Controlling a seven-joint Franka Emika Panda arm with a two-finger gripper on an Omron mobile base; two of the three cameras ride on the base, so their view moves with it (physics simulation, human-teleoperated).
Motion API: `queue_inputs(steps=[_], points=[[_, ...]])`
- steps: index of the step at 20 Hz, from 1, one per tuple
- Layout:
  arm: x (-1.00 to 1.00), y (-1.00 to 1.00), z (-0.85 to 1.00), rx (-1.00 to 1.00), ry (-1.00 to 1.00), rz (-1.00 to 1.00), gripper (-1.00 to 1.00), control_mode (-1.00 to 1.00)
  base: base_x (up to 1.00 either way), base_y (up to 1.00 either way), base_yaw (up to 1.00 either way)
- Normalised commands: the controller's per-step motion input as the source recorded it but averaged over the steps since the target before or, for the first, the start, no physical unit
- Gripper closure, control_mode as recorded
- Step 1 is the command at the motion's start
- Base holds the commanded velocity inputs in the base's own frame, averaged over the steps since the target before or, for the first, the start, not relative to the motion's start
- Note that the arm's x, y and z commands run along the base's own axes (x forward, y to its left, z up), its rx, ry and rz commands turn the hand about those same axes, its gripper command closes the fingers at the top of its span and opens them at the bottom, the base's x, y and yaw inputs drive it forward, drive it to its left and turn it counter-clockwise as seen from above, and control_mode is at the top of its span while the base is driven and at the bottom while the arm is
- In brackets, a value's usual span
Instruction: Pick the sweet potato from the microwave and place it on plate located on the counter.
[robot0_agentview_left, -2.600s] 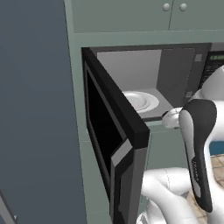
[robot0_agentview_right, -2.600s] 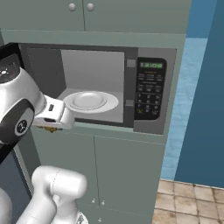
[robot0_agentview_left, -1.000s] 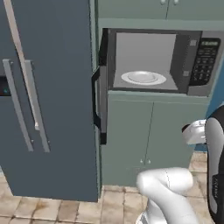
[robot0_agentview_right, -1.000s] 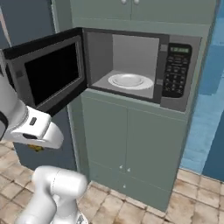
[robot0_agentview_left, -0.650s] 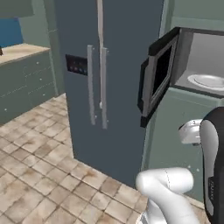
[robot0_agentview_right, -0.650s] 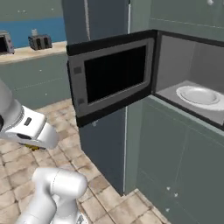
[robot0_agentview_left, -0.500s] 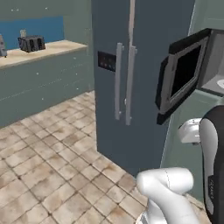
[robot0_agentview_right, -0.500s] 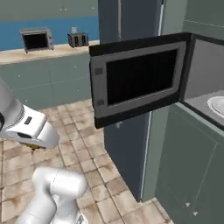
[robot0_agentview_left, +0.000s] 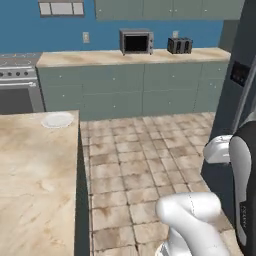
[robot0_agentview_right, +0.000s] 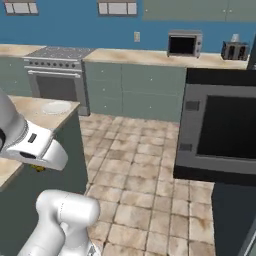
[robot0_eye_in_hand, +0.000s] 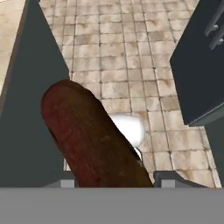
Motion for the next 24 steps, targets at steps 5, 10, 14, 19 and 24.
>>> queue_inputs(steps=[5,10,14,19,24], points=[[0.00,0.00,0.00,0.00,0.00,0.00,1.00,1.00,0.37,-0.04,0.78],[0.00,0.00,0.00,0.00,0.00,0.00,1.00,1.00,1.00,-0.16,0.18],[0.00,0.00,0.00,0.00,0.00,0.00,1.00,1.00,1.00,-0.19,0.06],[0.00,0.00,0.00,0.00,0.00,0.00,1.00,1.00,1.00,-0.12,0.09],[0.00,0.00,0.00,0.00,0.00,0.00,1.00,1.00,1.00,-0.36,0.20]])
